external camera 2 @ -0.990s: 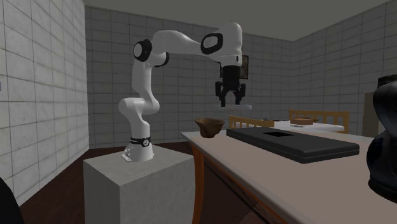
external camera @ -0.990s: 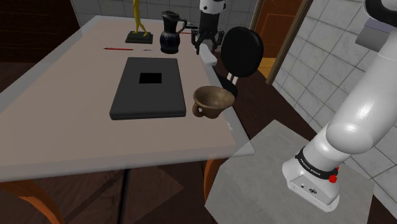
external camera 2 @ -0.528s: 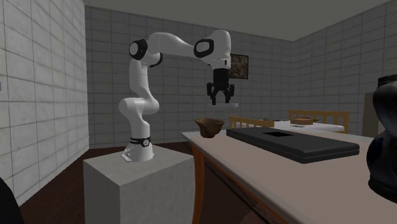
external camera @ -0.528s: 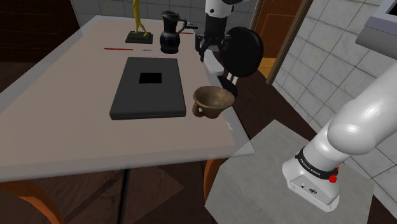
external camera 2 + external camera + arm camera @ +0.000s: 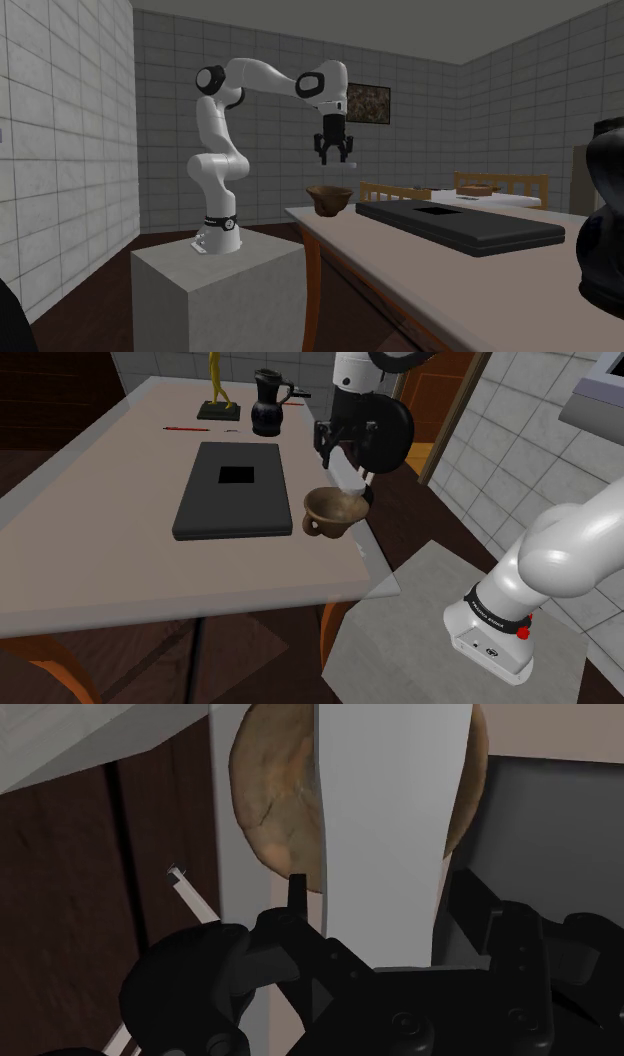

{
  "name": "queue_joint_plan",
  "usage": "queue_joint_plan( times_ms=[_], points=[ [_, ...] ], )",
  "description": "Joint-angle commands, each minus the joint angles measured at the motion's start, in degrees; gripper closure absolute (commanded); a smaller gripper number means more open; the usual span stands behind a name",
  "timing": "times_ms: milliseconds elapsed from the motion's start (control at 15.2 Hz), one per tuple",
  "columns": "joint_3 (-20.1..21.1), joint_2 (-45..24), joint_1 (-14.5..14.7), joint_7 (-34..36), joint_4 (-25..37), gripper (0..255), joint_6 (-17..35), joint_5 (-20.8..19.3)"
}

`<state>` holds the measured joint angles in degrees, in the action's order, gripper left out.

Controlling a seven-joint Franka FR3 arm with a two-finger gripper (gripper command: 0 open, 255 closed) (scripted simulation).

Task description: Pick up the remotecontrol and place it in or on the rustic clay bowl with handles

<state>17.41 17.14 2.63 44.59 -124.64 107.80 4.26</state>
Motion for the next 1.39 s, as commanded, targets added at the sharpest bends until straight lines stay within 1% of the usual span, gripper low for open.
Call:
queue_joint_plan(
  times_ms=[0, 990, 1320],
  points=[
    [1.4, 4.3, 1.6, 2.1, -3.0, 255, -1.0, 1.7],
    [2.7, 1.3, 1.8, 2.7, -12.1, 255, 10.9, 1.7],
    [2.7, 1.3, 1.8, 2.7, -12.1, 255, 10.9, 1.7]
  ],
)
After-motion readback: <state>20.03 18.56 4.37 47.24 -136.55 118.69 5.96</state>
